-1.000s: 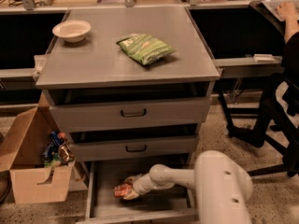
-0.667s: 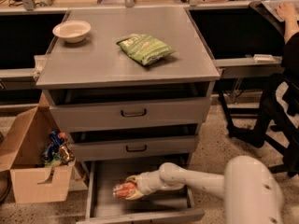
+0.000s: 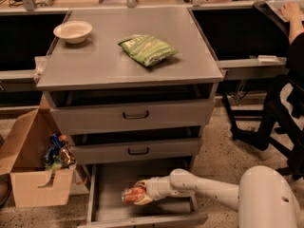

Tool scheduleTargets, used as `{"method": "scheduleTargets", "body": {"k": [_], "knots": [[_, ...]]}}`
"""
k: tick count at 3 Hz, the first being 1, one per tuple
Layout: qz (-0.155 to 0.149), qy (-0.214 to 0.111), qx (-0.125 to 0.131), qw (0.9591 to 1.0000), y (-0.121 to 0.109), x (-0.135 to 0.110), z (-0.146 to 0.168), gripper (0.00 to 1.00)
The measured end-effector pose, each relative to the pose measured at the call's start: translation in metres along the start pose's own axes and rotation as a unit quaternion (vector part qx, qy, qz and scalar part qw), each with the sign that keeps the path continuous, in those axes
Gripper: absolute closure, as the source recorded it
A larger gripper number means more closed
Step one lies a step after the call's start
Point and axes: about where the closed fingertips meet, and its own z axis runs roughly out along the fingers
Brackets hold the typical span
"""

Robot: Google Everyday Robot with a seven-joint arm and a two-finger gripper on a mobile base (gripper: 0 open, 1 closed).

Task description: Pick coke can from bottom drawer and place on counter

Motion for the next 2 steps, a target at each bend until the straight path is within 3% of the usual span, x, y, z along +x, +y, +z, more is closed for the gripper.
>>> {"method": "scheduleTargets", "body": {"k": [1,2], "knots": [[-0.021,-0.008,0.003,0.9997,-0.003,-0.041,-0.027,1.00],[-0.056,-0.016,0.030,0.9979,-0.006,-0.119,-0.084,1.00]]}}
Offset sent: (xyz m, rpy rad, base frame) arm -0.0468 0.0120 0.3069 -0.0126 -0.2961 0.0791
